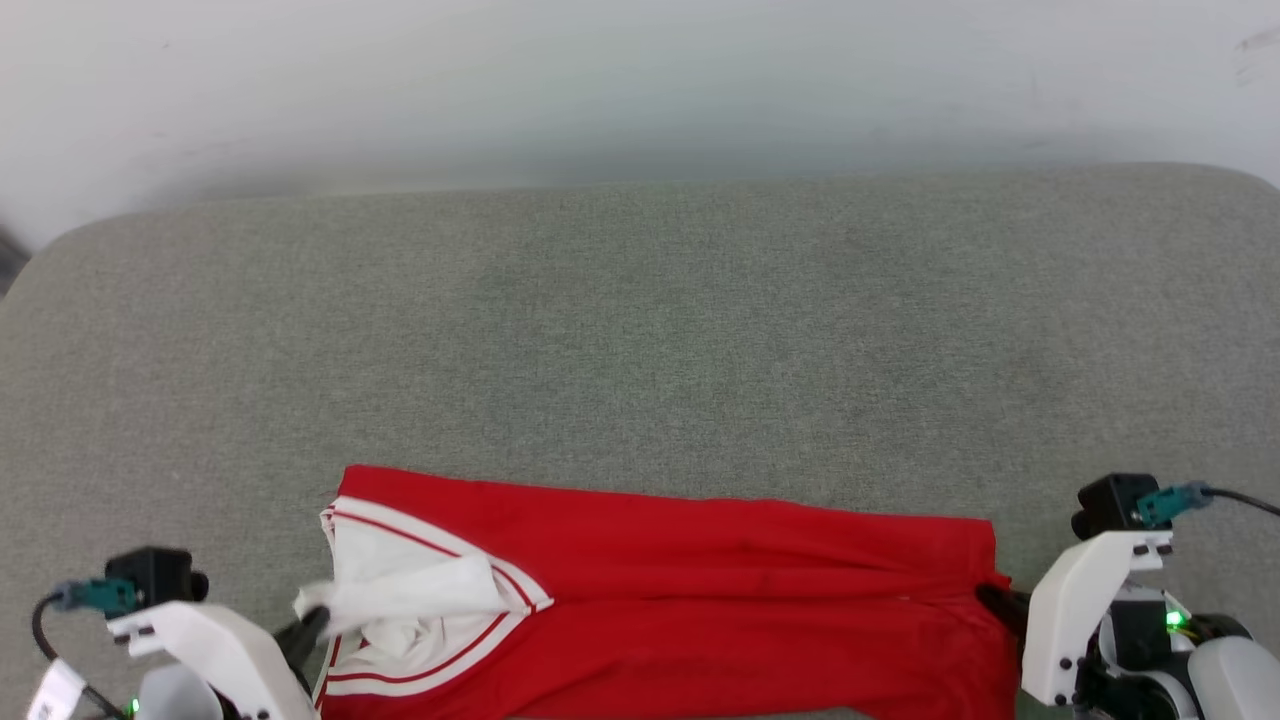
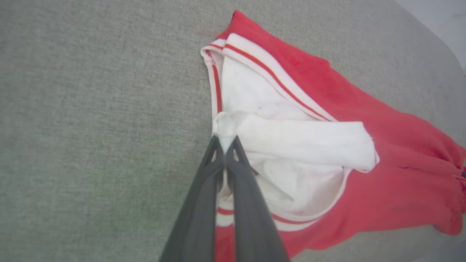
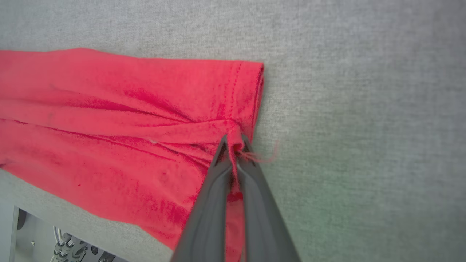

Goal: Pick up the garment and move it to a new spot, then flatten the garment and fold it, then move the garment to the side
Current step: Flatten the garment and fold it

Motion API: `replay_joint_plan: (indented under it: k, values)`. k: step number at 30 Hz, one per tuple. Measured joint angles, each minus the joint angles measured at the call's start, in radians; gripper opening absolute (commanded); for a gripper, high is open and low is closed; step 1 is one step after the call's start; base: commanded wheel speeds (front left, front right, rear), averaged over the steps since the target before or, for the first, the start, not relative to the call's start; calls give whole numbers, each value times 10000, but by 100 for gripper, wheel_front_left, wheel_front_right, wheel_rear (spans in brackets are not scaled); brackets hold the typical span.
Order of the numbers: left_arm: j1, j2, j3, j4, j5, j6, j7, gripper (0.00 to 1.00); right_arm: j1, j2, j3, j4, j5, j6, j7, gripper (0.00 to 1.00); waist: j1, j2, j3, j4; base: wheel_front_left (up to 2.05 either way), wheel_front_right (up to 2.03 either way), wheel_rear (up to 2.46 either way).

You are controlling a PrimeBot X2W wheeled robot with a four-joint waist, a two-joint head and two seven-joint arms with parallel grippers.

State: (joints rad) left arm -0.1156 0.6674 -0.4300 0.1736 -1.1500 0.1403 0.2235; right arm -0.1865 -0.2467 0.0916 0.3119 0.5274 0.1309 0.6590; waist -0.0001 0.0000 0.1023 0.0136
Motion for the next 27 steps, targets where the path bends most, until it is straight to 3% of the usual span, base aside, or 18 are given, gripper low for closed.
replay_joint_plan:
  k: [4,5,6,7,8,9,10,11,18,27]
  values:
    - [790,-157,50,-132,-314,190,-128,0,505,104,-148,-159,-31,0,-169,0,0,0,-46,-63,0,0,0]
    - [909,-201,59,-113,-341,213,-188,0,610,142,-176,-188,-69,0,-230,7,0,0,-51,-75,0,0,0]
    - [999,-230,59,-81,-345,232,-203,0,720,171,-188,-217,-79,0,-259,47,0,0,-58,-88,0,0,0]
    - [1084,-268,58,-46,-405,274,-211,0,832,215,-209,-224,-79,0,-339,100,0,0,-78,-97,0,0,0]
    - [1149,-322,36,-25,-426,274,-261,0,932,267,-232,-249,-79,0,-401,100,0,0,-109,-103,0,0,0]
    - [1195,-393,54,6,-387,280,-456,20,1012,314,-268,-284,-81,0,-489,100,0,0,-140,-107,0,0,0]
    - [1204,-464,84,42,-330,305,-627,75,1110,343,-303,-334,-104,0,-608,100,0,0,-176,-104,0,0,0]
    - [1206,-499,50,65,-270,311,-692,100,1233,374,-345,-393,-107,0,-713,100,1,0,-223,-93,0,0,0]
    - [1128,-510,-274,-497,846,591,-1524,100,2065,579,-790,-1455,-251,0,-1212,100,1,0,-703,54,0,0,0]
    - [930,-548,-224,-1885,2685,1546,-3588,100,2313,537,-1854,-2763,-625,0,-397,100,0,0,-1240,120,0,0,0]
